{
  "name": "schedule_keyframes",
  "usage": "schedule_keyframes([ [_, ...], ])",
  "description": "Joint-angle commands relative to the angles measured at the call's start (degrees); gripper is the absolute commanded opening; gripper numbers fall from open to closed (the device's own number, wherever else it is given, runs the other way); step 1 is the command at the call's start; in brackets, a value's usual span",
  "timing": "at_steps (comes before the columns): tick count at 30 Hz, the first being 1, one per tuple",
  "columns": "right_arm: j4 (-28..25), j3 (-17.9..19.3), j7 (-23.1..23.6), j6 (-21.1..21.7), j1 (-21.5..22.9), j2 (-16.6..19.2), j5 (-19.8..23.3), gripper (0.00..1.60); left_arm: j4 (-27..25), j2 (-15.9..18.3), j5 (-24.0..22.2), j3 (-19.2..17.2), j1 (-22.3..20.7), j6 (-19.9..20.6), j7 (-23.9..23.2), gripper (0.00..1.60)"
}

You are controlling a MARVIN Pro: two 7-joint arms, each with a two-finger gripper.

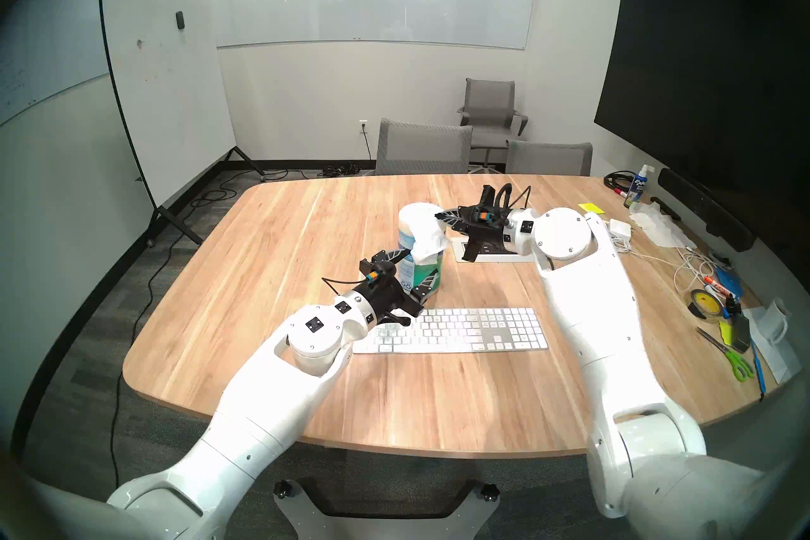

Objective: Wipe the keyboards and mice with a disinfecting wipe, then set the wipe down

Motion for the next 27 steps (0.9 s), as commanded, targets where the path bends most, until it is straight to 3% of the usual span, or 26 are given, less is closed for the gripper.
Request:
schedule_keyframes([
  [1,-0.51,0.09,-0.06,0.11,0.21,-0.11,0.10,0.00,0.65,-1.27,-0.39,-0.31,-1.87,-1.73,0.42,1.60],
  [22,-0.51,0.09,-0.06,0.11,0.21,-0.11,0.10,0.00,0.66,-0.87,-0.91,-0.93,-2.35,-3.24,1.41,1.60],
  [24,-0.51,0.09,-0.06,0.11,0.21,-0.11,0.10,0.00,1.11,-1.03,-0.79,-0.73,-2.56,-3.27,1.44,1.46],
  [25,-0.51,0.09,-0.06,0.12,0.20,-0.11,0.10,0.00,1.30,-1.09,-0.76,-0.67,-2.64,-3.32,1.48,1.18],
  [26,-0.51,0.09,-0.06,0.12,0.20,-0.11,0.10,0.00,1.60,-1.18,-0.69,-0.61,-2.77,-3.38,1.57,1.18],
  [27,-0.52,0.09,-0.06,0.12,0.20,-0.11,0.10,0.00,1.85,-1.08,-0.81,-0.55,-2.95,-3.52,1.26,0.50],
])
